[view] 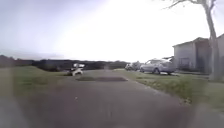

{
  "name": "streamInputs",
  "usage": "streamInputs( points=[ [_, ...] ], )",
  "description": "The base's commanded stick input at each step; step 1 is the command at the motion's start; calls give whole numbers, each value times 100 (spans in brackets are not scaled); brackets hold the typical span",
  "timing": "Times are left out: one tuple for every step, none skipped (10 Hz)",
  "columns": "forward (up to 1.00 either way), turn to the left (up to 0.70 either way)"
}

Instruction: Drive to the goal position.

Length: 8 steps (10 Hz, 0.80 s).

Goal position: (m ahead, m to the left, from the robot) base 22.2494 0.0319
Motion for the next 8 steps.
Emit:
streamInputs(
  points=[
    [100, 0],
    [100, 0],
    [100, 0],
    [100, 12],
    [100, 27],
    [100, 27],
    [100, 27],
    [100, 27]
  ],
)
